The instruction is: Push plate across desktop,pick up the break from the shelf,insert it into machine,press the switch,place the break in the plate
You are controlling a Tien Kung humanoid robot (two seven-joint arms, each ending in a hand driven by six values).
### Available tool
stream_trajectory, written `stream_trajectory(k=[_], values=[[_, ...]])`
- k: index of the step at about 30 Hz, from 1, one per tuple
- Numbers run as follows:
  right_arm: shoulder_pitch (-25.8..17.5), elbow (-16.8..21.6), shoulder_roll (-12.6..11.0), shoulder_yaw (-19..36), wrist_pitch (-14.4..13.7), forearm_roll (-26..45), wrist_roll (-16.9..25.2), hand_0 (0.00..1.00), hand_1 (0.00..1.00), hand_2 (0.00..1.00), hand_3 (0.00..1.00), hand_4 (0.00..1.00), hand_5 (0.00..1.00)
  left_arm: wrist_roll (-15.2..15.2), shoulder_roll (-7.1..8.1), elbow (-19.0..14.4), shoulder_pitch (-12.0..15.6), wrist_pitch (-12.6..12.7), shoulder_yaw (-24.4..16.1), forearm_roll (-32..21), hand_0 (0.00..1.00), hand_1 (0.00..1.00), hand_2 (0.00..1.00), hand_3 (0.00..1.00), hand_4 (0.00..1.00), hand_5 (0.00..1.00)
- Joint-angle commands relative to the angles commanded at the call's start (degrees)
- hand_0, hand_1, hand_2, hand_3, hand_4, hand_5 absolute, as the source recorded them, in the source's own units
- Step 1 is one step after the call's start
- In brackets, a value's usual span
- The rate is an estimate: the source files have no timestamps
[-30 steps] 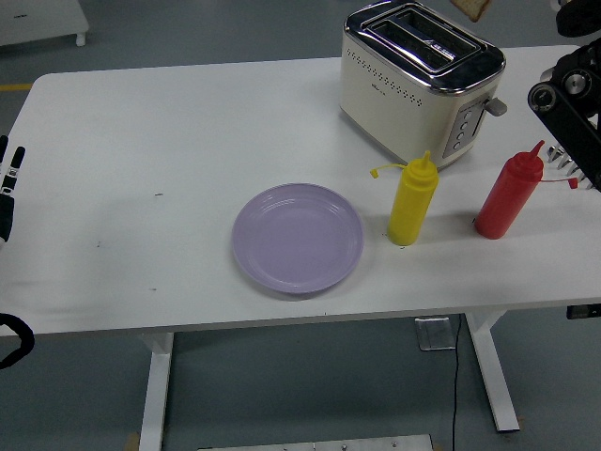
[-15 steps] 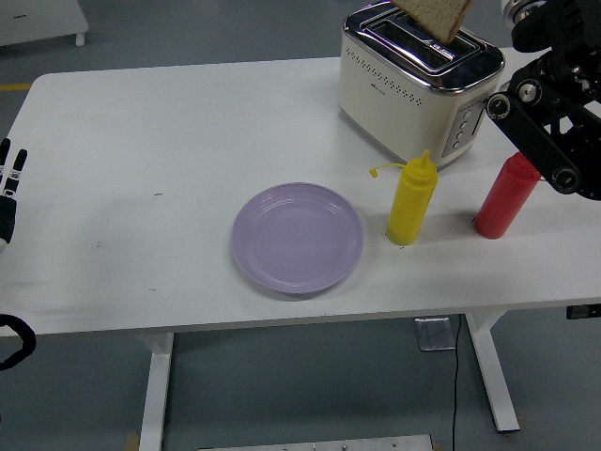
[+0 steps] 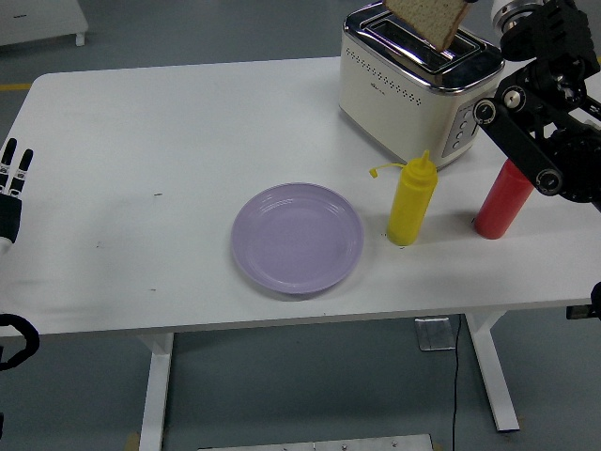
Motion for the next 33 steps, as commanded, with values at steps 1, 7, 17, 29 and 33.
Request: stream_trajectory(k=[1,7,17,29,33], values=[[-0.1,-0.3,0.1,0.1,-0.1,0.1,0.0,0.353,0.342,0.418,0.486,0.180,0.002,0.0,0.01,0.0,0.0,0.0,0.1,0.0,0.831,0.872,0.929,0.799,0.645,0.998],[-0.3,-1.5,0.9,0.0,-0.4,0.2,0.2,0.353,0.342,0.418,0.486,0.180,0.002,0.0,-0.04,0.0,0.0,0.0,0.3,0.0,0.831,0.872,0.929,0.799,0.644,0.998],[0.2,-3.4,2.3,-0.8,-1.2,0.1,0.8,0.357,0.350,0.424,0.491,0.181,0.002,0.0,-0.05,0.1,-0.1,0.0,0.6,0.0,0.831,0.872,0.929,0.799,0.643,0.998],[0.5,-7.0,2.7,-1.3,0.1,1.3,1.6,0.376,0.405,0.464,0.517,0.208,0.002,0.0,-0.11,0.1,-0.3,0.0,0.5,-0.1,0.831,0.872,0.929,0.799,0.643,0.998],[0.4,-7.2,2.6,-1.0,3.4,2.2,1.2,0.461,0.533,0.577,0.610,0.491,0.091,0.0,-0.14,0.2,-0.3,0.0,0.5,0.0,0.831,0.872,0.929,0.798,0.643,0.998]])
